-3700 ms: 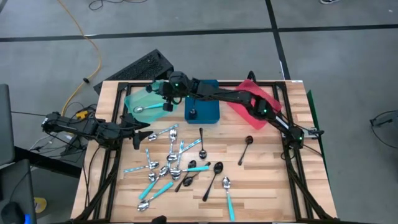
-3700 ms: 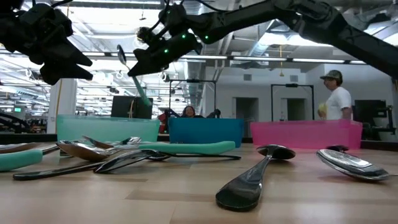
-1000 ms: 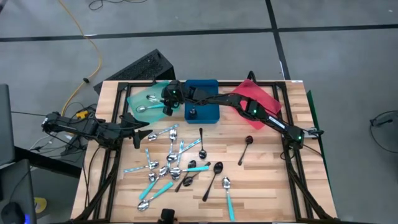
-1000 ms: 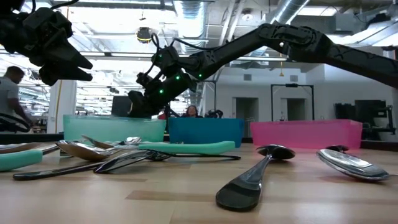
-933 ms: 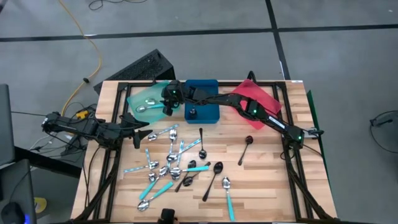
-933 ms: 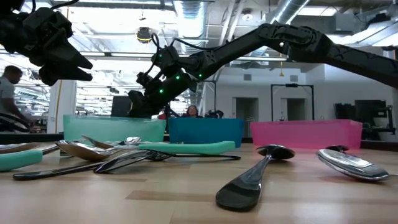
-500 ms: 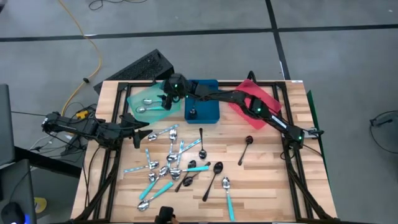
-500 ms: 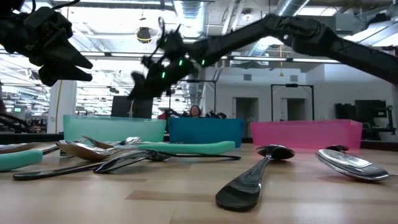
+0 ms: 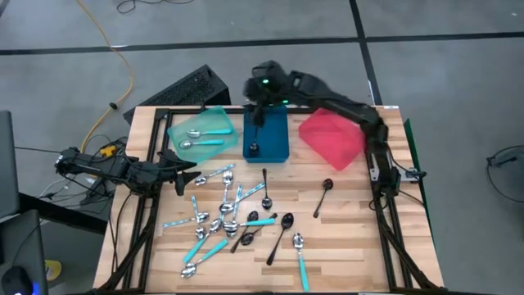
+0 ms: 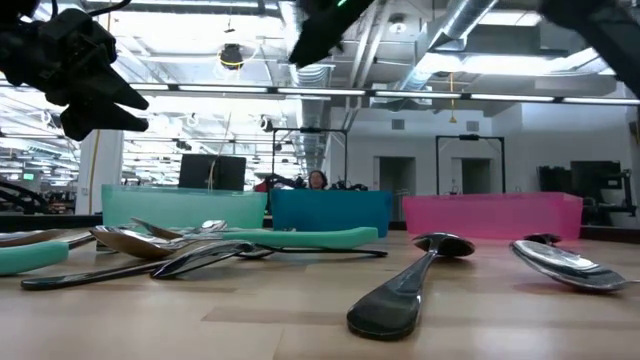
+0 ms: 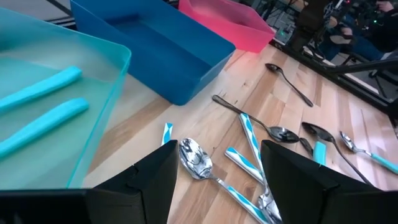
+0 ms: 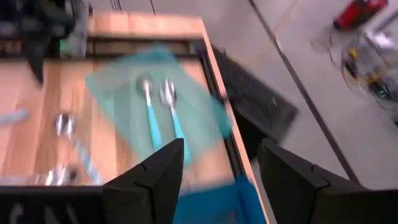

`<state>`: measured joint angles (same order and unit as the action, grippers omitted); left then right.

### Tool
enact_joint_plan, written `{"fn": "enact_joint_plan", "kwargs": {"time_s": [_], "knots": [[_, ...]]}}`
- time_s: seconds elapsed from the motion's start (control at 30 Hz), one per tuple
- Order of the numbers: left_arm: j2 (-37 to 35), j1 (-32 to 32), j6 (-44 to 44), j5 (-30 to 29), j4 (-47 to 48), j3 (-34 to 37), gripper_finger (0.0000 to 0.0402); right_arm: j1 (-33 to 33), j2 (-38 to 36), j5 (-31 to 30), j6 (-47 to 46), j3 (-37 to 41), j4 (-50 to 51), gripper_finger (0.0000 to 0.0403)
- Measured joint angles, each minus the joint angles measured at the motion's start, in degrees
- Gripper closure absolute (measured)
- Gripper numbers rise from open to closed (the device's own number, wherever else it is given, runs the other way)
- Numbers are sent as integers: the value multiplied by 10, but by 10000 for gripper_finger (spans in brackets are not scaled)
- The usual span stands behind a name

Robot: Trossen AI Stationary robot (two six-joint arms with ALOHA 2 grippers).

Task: Sort silverware by color (type)
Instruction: Put the white patterned spoon into the pink bin

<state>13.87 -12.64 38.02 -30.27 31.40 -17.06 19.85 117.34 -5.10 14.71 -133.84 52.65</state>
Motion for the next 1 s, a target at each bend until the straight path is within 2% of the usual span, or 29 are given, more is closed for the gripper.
{"fn": "enact_joint_plan", "kwargs": {"time_s": [0.07,0.23,0.47,0.6,0.67,0.8,1.0], "knots": [[0,0,-5,6,0,0,185,-8,-31,-28,-15,0,65,178],[0,0,-16,22,0,0,185,-34,-88,-38,-87,0,206,178],[0,0,-36,88,-9,0,185,-107,-102,-38,-180,1,373,179],[13,-6,-74,168,-17,0,185,-172,-102,-38,-194,15,366,179],[34,-11,-76,190,-14,0,185,-207,-101,-38,-195,24,368,179],[97,-25,-74,193,-27,0,185,-267,-102,-51,-212,58,359,179],[202,-36,-81,194,-137,0,185,-334,-101,-73,-242,123,325,179]]}}
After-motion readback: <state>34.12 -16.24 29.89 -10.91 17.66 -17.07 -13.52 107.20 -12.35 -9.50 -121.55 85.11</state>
